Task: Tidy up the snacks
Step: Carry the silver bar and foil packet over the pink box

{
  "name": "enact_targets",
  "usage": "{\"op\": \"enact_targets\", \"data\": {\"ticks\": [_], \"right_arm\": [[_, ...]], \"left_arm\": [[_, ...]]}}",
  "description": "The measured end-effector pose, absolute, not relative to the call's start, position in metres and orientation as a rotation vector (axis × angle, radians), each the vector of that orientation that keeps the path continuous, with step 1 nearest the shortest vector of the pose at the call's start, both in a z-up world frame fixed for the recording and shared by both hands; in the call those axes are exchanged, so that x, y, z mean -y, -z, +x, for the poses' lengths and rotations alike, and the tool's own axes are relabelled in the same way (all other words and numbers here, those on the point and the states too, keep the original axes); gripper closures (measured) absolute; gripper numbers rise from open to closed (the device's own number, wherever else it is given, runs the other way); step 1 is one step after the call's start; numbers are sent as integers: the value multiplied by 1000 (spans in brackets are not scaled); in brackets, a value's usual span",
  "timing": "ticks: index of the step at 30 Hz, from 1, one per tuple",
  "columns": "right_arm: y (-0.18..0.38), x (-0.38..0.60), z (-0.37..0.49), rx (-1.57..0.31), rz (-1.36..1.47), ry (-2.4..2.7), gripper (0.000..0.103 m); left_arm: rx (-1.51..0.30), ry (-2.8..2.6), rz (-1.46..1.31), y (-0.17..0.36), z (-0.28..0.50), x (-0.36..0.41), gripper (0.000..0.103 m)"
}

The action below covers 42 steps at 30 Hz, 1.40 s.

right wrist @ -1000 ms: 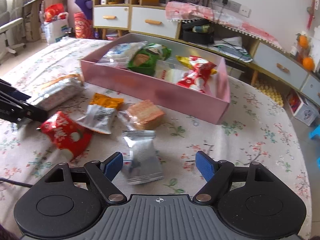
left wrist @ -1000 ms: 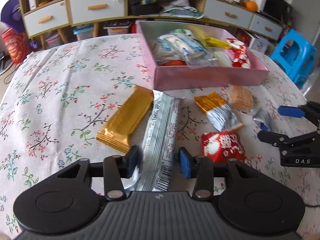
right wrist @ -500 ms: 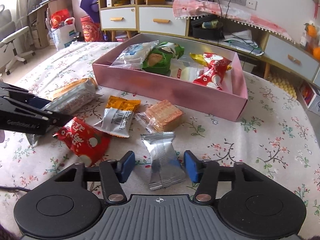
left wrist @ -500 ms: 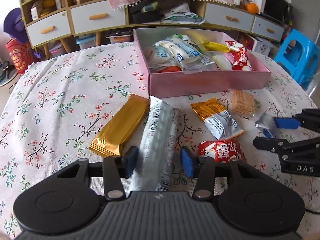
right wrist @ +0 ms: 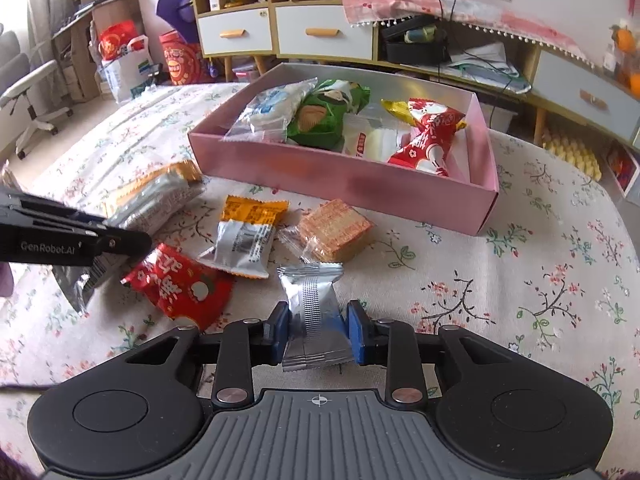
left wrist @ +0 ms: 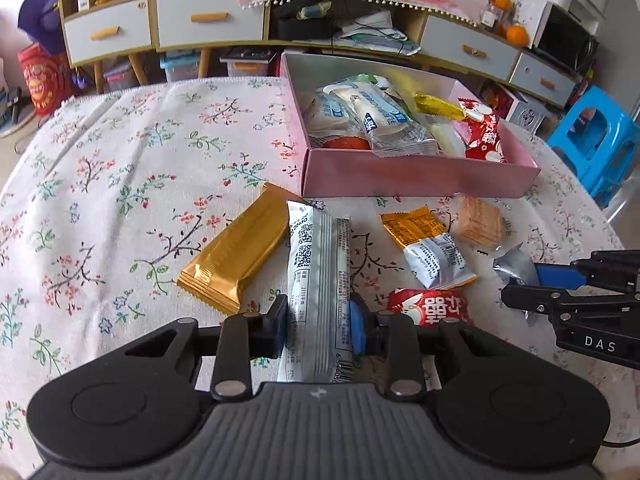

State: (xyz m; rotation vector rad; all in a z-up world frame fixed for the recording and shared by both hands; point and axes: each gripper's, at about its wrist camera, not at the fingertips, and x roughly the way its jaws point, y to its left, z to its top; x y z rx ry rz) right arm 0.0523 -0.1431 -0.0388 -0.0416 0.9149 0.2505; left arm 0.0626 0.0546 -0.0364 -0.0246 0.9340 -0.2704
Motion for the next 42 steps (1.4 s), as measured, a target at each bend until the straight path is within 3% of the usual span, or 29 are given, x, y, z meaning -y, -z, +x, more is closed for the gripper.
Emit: {"op": "enact_targets", "data": {"ticks": [7, 24, 42], "right_arm": [[23, 150, 56, -895, 25, -247, 75], [-17, 181, 97, -836, 294, -198, 74], [14, 207, 150, -860, 469, -204, 74]], "left_arm": [[-971, 251, -146, 27, 67, -68, 75], [-852, 220, -286, -11, 84, -69, 75], [-794, 196, -113, -15, 183, -15, 75]]}}
